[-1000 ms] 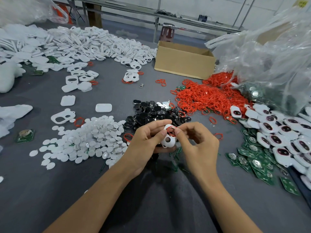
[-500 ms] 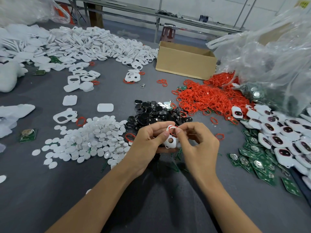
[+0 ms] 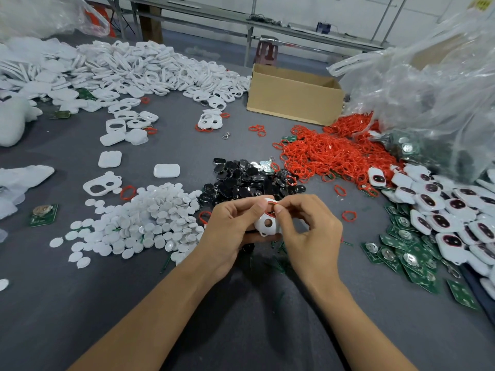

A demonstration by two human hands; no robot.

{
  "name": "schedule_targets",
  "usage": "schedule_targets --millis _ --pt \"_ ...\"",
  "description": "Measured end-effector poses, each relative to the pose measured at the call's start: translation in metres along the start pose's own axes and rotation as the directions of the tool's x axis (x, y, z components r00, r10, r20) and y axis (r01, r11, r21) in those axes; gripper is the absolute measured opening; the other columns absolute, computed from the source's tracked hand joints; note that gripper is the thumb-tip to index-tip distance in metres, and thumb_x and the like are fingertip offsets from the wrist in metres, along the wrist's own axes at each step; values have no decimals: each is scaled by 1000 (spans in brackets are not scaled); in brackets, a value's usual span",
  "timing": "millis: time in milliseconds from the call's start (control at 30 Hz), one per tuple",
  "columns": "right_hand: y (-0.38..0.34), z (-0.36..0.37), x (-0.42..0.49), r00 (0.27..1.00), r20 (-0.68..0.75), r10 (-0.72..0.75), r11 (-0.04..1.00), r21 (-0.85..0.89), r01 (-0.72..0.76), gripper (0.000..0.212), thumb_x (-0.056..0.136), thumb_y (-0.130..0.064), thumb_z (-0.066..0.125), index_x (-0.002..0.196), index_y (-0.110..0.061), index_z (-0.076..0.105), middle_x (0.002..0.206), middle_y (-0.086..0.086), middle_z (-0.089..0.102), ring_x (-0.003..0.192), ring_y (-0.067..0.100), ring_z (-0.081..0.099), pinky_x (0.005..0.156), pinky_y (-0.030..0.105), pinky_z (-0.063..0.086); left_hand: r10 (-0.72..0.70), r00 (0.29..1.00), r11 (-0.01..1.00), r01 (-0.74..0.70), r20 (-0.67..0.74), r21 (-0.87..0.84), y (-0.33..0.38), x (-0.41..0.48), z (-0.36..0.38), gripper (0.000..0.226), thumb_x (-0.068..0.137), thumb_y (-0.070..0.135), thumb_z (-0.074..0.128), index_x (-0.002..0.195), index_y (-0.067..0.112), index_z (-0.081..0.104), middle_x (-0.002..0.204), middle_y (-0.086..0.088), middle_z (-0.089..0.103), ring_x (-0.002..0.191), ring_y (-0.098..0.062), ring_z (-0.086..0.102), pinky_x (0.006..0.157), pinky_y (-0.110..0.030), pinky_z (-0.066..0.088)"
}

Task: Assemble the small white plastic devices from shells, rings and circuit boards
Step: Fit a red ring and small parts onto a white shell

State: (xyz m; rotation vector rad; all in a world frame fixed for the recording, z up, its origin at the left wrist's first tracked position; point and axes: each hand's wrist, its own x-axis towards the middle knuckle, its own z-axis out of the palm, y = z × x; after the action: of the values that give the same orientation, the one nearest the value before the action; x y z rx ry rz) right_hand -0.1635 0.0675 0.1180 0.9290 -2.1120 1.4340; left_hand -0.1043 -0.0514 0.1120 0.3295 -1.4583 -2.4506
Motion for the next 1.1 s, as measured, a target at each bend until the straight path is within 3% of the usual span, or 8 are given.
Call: schedule_targets --millis 433,633,933,1100 --pt "2 -2 0 980 25 -200 978 -59 201 11 78 10 72 80 -2 71 86 4 68 81 13 63 76 20 49 -67 997 988 72 38 -139 4 1 -5 20 71 12 67 88 10 79 88 -12 74 78 -22 72 62 -37 61" --pt "5 -1 -2 950 36 -310 937 -160 312 9 79 10 70 80 1 71 88 9 69 79 19 65 76 22 51 -53 999 990 52 -6 -130 5 -1 -3 29 72 9 65 100 4 72 88 -12 74 77 -21 72 58 -32 59" --pt "3 0 0 949 5 -316 935 -166 313 12 76 13 71 76 1 70 84 9 69 77 16 63 72 20 50 -62 998 984 58 -18 -168 4 -1 -2 26 70 10 68 95 7 74 85 -11 74 74 -19 72 57 -30 58" --pt "4 -1 1 967 -4 -253 965 -73 252 14 74 15 71 75 1 70 84 6 69 78 15 65 75 21 51 -49 999 988 46 -20 -145 4 -1 -1 21 70 11 68 89 10 77 85 -11 75 74 -19 73 55 -29 58"
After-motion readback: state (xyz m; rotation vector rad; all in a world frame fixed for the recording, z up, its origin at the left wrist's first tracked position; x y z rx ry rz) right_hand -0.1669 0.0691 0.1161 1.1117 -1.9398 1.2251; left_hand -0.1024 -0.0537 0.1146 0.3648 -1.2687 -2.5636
